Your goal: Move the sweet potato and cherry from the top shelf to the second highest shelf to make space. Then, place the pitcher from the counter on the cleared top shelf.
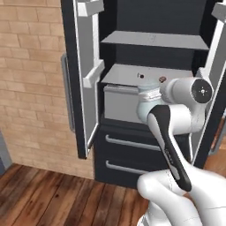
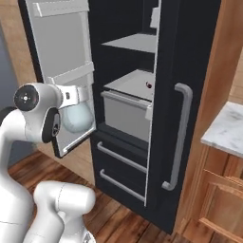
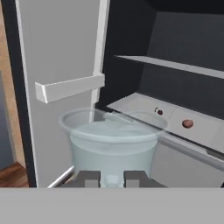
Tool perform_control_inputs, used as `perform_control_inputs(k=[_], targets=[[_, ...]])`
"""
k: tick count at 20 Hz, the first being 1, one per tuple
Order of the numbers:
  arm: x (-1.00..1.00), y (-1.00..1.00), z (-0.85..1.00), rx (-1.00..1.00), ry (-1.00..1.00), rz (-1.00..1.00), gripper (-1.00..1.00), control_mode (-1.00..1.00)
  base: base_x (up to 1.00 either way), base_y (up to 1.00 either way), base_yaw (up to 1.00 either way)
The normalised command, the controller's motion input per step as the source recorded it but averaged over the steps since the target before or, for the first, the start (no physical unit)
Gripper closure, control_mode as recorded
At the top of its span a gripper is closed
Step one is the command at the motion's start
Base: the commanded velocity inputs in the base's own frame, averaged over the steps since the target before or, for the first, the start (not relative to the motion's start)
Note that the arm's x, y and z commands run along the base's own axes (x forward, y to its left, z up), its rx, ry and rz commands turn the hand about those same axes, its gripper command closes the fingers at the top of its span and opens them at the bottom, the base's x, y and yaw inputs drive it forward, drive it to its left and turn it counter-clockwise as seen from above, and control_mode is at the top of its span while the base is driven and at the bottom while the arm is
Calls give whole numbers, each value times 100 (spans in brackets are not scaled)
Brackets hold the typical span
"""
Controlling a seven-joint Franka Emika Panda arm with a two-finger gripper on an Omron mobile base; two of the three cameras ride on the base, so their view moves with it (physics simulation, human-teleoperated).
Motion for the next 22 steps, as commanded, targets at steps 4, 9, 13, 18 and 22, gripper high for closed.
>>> perform_control_inputs(k=[4, 9, 13, 18, 22], targets=[[0, 0, 0, 0, 0, 0, 100, 100, 37, 44, -31], [0, 0, 0, 0, 0, 0, 100, 100, 44, 27, -32], [0, 0, 0, 0, 0, 0, 100, 100, 61, 3, -30], [0, 0, 0, 0, 0, 0, 100, 100, 68, 0, -28], [0, 0, 0, 0, 0, 0, 100, 100, 66, 2, -27]])
